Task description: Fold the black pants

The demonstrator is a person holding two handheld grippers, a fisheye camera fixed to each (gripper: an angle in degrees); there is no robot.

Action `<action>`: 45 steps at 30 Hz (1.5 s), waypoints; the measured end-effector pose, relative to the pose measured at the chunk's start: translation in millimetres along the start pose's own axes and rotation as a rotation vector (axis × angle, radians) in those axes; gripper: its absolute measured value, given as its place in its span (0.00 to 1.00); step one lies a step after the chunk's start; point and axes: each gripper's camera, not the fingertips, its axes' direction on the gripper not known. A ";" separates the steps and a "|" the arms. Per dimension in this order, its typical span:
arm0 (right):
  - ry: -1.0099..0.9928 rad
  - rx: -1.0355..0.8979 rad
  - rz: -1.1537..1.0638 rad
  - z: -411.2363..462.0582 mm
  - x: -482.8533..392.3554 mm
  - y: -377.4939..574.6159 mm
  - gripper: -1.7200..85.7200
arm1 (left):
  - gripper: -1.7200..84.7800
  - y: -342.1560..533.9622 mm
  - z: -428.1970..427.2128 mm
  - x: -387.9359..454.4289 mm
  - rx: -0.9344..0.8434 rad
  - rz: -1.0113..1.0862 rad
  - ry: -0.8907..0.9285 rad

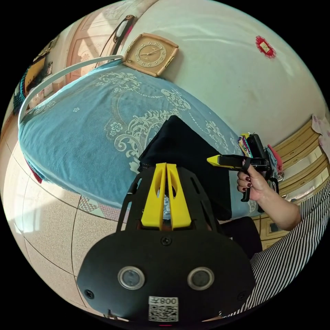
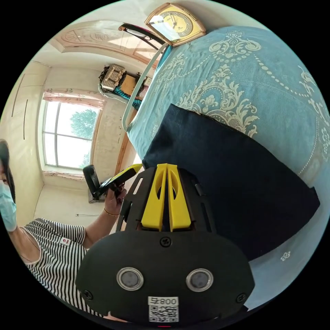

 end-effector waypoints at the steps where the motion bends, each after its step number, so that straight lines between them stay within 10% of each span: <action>1: 0.001 -0.002 0.002 -5.7 2.8 20.2 0.02 | 0.02 -6.2 2.9 11.2 -0.022 0.019 -0.009; 19: 0.035 -0.023 0.183 -16.1 73.3 177.2 0.02 | 0.03 -63.0 5.0 167.3 -0.178 -0.025 -0.015; 30: -0.208 0.161 0.402 -54.6 152.7 309.5 0.04 | 0.13 -71.5 19.0 398.9 -0.385 0.472 0.121; 37: -0.354 0.202 0.504 -51.9 201.3 361.3 0.10 | 0.13 -39.5 59.7 545.2 -0.486 0.970 -0.249; 45: -0.495 0.243 0.567 -41.1 242.1 383.5 0.14 | 0.06 -55.2 40.6 572.9 -0.456 0.830 -0.174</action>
